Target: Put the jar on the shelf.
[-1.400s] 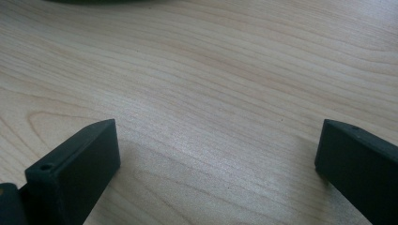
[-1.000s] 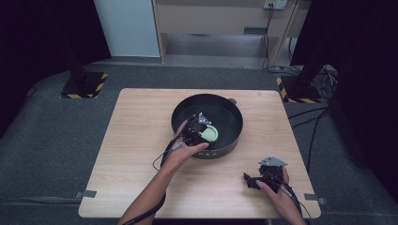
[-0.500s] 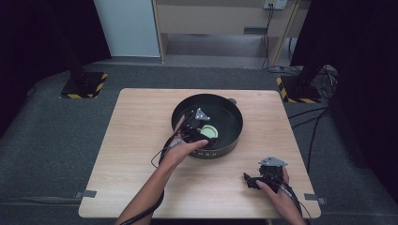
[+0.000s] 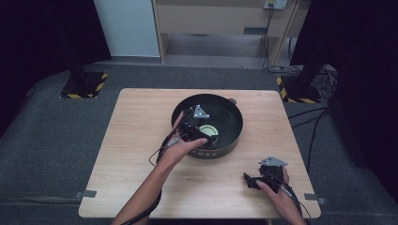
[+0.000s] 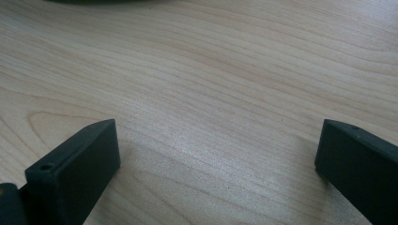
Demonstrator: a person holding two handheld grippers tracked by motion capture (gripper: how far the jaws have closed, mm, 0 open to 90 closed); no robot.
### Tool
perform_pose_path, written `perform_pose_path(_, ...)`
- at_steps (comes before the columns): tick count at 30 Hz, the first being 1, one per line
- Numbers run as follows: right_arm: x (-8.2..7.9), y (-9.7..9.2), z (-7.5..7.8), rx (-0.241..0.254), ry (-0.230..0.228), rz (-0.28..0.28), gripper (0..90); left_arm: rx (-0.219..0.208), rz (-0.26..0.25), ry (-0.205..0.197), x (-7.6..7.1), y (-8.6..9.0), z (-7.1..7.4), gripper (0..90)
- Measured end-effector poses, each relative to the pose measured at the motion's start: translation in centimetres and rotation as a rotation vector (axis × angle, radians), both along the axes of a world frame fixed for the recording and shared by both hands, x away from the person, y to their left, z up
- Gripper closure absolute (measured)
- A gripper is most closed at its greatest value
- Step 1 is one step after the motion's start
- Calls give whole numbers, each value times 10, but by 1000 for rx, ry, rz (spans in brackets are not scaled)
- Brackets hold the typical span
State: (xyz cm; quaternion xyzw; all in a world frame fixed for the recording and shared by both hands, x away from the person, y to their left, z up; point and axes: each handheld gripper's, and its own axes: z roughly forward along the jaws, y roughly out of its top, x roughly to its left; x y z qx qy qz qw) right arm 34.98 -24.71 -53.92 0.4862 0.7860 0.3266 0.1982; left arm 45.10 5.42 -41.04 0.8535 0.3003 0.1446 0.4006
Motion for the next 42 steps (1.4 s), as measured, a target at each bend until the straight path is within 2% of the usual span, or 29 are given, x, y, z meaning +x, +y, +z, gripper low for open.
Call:
perform_pose_path(9,0,0,0,0,0,0,3,-28,-4,-11,-17,14,6,12)
perform_pose_path(16,0,0,0,0,0,0,3,-30,0,-18,-34,30,4,11)
perform_pose_path(20,0,0,0,0,0,0,3,-20,15,-13,-38,38,0,13)
perform_pose_path(24,0,0,0,0,0,0,3,-41,26,-8,-45,45,-3,13)
perform_pose_path(42,0,0,0,0,-1,0,3,-40,85,22,-69,77,-26,16)
